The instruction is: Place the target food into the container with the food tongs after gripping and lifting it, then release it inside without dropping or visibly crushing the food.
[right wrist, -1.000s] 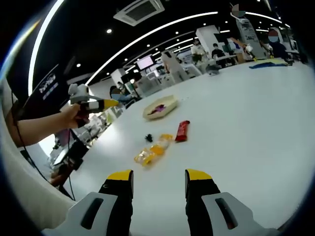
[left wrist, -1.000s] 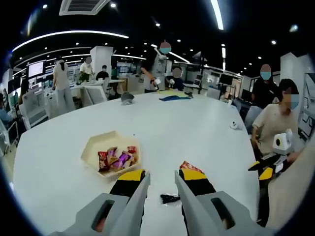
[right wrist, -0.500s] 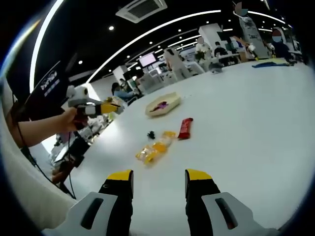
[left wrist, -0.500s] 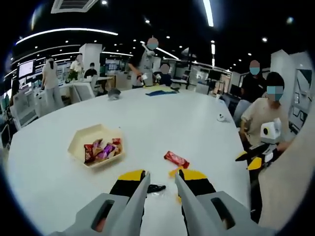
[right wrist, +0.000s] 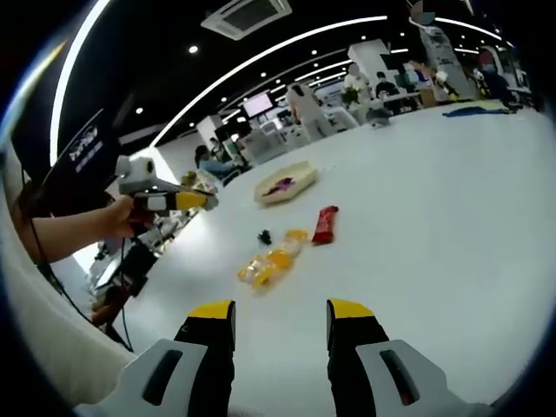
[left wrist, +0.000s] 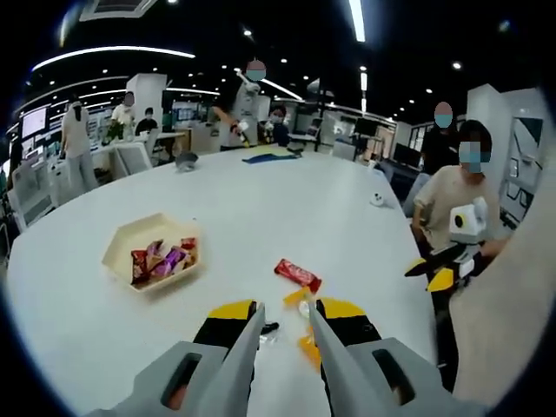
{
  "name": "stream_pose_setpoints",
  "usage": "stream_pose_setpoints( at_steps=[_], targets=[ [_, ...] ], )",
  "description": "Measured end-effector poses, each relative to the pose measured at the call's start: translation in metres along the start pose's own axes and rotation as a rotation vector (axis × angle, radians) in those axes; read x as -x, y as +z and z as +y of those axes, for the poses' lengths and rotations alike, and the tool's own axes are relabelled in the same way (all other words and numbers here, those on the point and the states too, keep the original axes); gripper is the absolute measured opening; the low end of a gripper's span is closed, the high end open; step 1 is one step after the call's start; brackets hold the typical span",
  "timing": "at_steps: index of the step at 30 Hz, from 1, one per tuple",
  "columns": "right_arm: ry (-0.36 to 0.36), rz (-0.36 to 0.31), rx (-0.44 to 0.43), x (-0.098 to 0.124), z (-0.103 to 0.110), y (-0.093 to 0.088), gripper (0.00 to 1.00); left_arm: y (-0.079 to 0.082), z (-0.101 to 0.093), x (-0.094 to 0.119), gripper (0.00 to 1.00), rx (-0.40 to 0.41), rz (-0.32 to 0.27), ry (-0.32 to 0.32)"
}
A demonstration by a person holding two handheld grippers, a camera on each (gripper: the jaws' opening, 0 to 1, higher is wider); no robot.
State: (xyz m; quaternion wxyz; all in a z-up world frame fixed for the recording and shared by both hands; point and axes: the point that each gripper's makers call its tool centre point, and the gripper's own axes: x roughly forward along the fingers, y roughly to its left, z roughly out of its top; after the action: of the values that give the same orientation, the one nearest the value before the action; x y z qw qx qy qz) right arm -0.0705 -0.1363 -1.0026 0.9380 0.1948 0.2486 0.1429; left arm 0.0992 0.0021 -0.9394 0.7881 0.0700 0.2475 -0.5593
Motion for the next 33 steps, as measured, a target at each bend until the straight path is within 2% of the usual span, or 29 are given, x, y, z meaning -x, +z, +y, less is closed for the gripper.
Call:
stream_pose_setpoints(
  at_steps=[13, 33],
  targets=[
    [-0.005, -0.001, -0.021, -0.006, 0.0, -0.002, 0.42, -0.014, -0.016, -0.012, 0.26, -0.055, 0.063, -0.075],
    [-0.032, 0.007, -0.026, -0.003, -0.006, -0.004, 0.42, -0.028, -0.035, -0.027, 0.26, -0.108, 0.091, -0.164]
  ],
)
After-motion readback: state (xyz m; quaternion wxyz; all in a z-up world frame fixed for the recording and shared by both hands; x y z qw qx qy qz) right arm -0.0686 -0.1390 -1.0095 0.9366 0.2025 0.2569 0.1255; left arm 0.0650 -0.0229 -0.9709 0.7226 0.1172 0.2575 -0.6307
